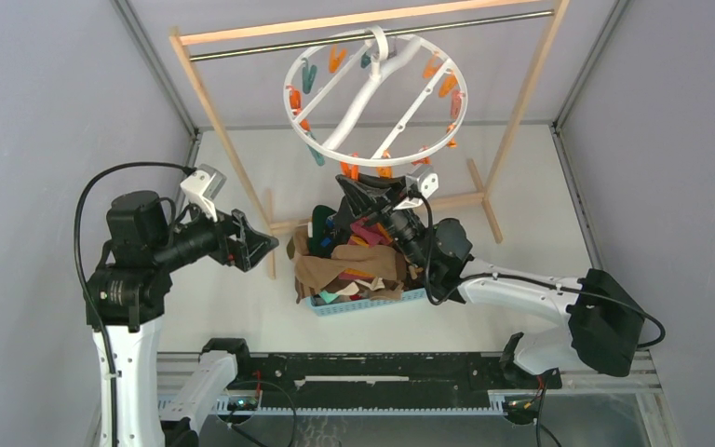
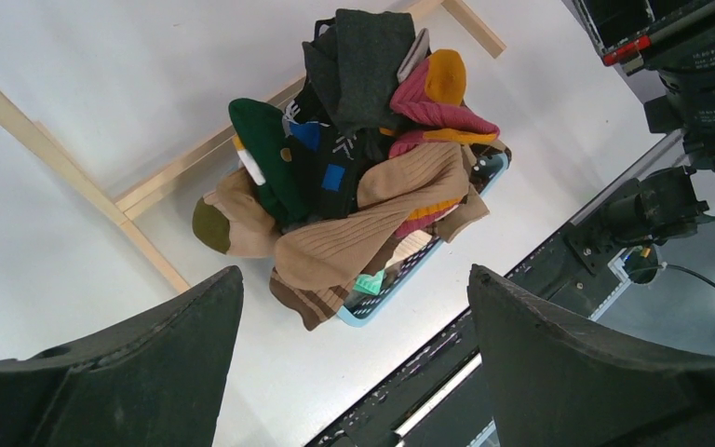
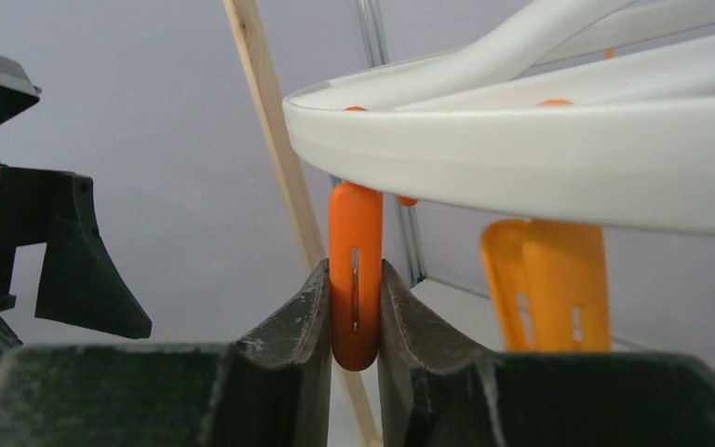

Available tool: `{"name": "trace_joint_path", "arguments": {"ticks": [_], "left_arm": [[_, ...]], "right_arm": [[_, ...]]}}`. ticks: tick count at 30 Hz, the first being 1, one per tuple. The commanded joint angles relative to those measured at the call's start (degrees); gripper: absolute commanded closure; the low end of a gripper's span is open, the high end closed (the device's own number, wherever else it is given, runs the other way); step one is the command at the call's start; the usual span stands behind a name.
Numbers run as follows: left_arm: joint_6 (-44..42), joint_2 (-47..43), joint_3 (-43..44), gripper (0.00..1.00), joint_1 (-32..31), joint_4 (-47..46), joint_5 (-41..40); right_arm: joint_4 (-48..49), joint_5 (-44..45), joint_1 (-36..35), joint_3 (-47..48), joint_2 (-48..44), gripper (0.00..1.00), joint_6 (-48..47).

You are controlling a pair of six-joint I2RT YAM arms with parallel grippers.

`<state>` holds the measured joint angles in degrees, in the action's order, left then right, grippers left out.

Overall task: Clip the socks to the hanger
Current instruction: Open the clamp at the hanger.

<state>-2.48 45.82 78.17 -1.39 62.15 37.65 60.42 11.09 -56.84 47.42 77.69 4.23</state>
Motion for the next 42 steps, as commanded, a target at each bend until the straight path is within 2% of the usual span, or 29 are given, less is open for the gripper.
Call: {"name": "trace_joint_path", "arguments": {"ticks": [1,5,11,17,20,26,42], "left_arm": [[0.3,0.4,3.8,0.08,-0.3,-1.0,-0.8],[2.0,0.6,4.8,0.07,-0.3,-2.5,-1.0],[10.6,1.9,6.5,0.03,-0.7,-9.3,-1.3],[20.6,5.8,9.5,0.03,-4.5,-18.3,-1.7],[22.4,7.8,11.2,0.04,-7.0,-20.5,-1.5],[24.2,10.5,12.8,0.09,-10.3,-23.5,-1.2],[25.7,16.3,12.9,0.27,-13.9,-26.6,-1.2]], "right_arm": [[-0.9,-0.7,-1.3,1.9,-2.6,0.86,-3.1],[-2.0,-1.6,-1.6,2.0,-3.1,0.89,-3.7],[-4.4,-4.3,-1.8,5.2,-1.2,0.90,-4.1],[-7.2,-7.2,-2.4,10.6,2.4,0.92,-6.0],[-8.2,-8.2,-2.8,12.9,3.9,0.93,-6.5],[-10.1,-9.0,-3.4,16.0,6.6,0.94,-7.3],[-7.4,-5.4,-4.4,17.4,9.9,0.97,-5.9]]}}
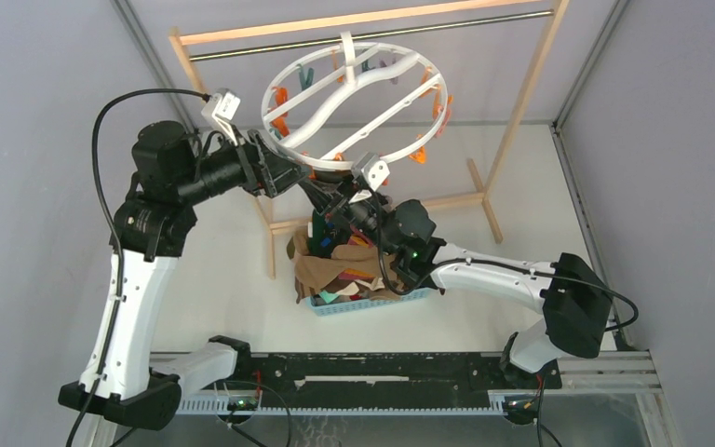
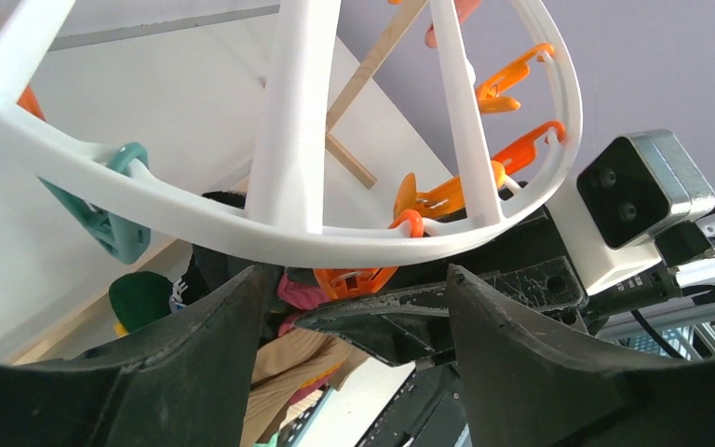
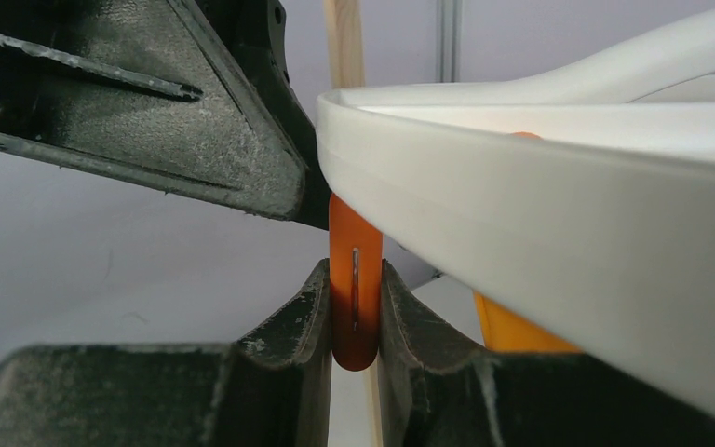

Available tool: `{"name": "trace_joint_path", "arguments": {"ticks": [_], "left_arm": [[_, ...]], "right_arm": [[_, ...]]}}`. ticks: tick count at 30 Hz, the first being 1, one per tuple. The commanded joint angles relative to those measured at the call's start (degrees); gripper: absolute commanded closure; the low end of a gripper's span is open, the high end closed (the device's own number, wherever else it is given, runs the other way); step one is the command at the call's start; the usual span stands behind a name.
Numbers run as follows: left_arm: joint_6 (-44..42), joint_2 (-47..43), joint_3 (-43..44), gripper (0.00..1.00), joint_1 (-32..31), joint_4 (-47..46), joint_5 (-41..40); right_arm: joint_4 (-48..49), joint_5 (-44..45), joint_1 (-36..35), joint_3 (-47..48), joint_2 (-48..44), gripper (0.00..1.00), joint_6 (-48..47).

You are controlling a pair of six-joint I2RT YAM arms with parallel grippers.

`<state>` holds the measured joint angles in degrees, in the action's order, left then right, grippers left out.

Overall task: Clip the socks to the hanger
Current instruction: Open the clamp at the hanger.

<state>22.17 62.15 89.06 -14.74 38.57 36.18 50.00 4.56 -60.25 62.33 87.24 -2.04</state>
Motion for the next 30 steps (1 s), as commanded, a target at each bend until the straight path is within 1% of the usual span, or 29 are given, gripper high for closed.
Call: {"name": "trace_joint_path", "arguments": {"ticks": [1,10,19,24,27,30], "left_arm": [[1.0,0.1,1.9,0.28,-0.6,-3.2,0.3],[1.5,1.3,1.3,0.39,-0.9,-4.0,1.4],[1.0,0.9,-0.1,0.40,-1.5,-4.0,1.5],[-0.5,0.9,-0.3,0.41,-1.6,-3.8,0.1],[-0.5,1.3,0.4,0.45,-1.6,-3.8,-0.7],[-0.2,1.5,1.5,0.54,-1.6,-4.2,-1.7]], "right_arm": [[3.1,1.2,-1.1,2.5,0.5,0.97,0.4],[3.6,0.8,-1.5,2.8,1.2,0.97,1.8],[2.4,-0.3,-1.8,4.0,1.3,0.98,1.8],[2.3,-1.1,-2.1,4.1,1.0,0.98,1.8],[1.3,-1.3,-2.2,4.0,0.8,0.98,1.8],[0.6,-1.4,-2.2,4.1,0.8,0.99,1.8]]}}
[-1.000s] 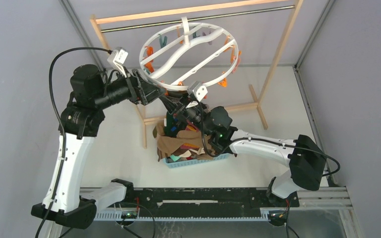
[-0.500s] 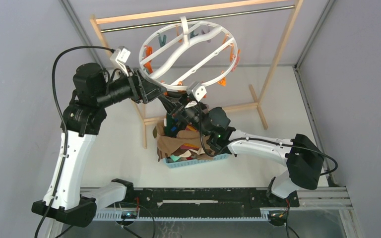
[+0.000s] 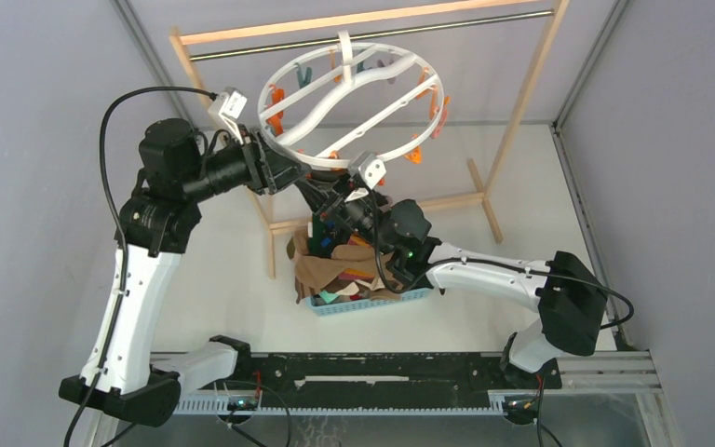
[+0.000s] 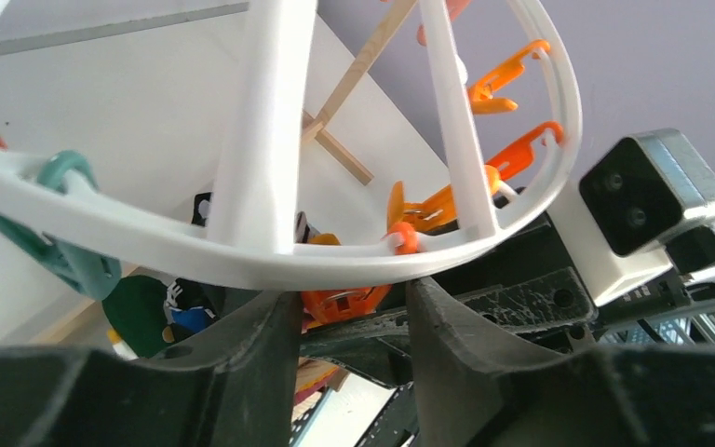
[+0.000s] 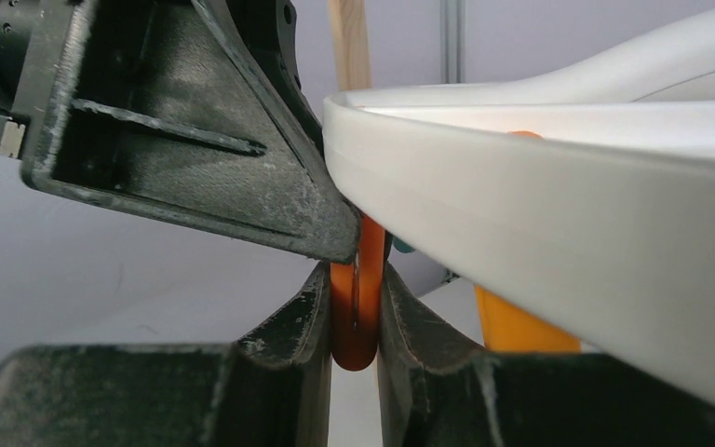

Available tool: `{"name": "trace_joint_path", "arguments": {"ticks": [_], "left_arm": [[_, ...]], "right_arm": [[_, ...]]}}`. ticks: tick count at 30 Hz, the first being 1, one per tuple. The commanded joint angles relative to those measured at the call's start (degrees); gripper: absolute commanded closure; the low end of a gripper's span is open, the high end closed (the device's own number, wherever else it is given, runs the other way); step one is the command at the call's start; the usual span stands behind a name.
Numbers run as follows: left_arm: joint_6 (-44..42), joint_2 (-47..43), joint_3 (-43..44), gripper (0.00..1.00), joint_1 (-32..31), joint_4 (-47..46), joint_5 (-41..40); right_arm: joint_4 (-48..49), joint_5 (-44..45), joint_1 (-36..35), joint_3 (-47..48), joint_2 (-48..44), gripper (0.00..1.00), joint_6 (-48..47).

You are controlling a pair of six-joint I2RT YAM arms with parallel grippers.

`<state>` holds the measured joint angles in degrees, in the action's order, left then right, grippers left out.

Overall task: Clip the socks to the hanger
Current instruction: Open the clamp at the hanger.

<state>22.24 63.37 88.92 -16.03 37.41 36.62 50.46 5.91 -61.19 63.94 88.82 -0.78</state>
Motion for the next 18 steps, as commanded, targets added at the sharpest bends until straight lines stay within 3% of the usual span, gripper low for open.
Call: {"name": "trace_joint_path", "arguments": {"ticks": [1,4,8,9,10,11,18], "left_arm": [[-0.1,0.3,1.7,0.58,-0.3,-3.3,-2.7],[0.0,0.3,1.6,0.73,-0.3,-3.3,-4.5],[-0.3,-0.2,1.4,0.89,-0.3,-2.4,-5.8],[-0.5,-0.4,1.5,0.91,-0.2,-2.0,-6.0],[-0.7,-0.5,1.6,0.93,-0.2,-1.7,-6.1],[-1.0,-0.7,1.7,0.94,-0.2,-1.3,-6.2],[-2.5,-1.6,1.8,0.96,-0.2,0.6,-6.3]], "right_arm": [[0.1,-2.9,-1.4,2.5,-0.8,0.99,0.5],[0.0,-2.8,-1.5,2.4,-0.8,0.94,0.5],[-2.3,-2.0,-1.5,2.3,-1.8,0.67,0.5],[-2.8,-1.6,-1.5,1.9,-2.4,0.49,0.4],[-3.5,-1.0,-1.5,1.3,-3.1,0.18,0.3],[-4.8,-0.1,-1.5,0.6,-4.0,0.03,0.3],[-16.2,5.9,-1.3,-7.6,-16.2,0.00,2.5]]}}
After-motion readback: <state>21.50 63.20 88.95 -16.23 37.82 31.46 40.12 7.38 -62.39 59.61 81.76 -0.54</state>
